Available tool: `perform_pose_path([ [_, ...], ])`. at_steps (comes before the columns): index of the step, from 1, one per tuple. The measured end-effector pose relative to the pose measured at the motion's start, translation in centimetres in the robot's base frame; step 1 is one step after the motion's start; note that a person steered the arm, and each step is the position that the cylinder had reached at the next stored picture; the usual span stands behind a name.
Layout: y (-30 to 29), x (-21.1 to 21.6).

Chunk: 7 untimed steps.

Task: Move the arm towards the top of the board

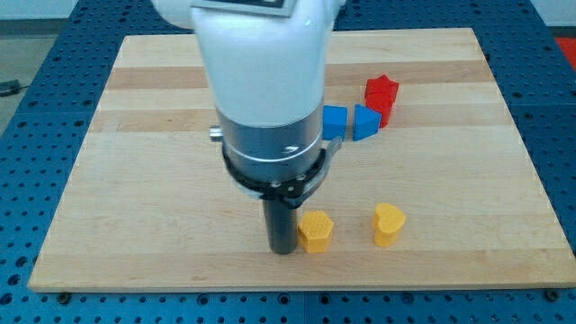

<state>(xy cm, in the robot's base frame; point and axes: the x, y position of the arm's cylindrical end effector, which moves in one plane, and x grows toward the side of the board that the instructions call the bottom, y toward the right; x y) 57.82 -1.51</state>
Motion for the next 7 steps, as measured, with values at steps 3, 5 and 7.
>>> perform_pose_path([
  [3, 5.9, -0.4],
  [5, -3.1, -4.3],
  [7, -13.1, -18.1],
])
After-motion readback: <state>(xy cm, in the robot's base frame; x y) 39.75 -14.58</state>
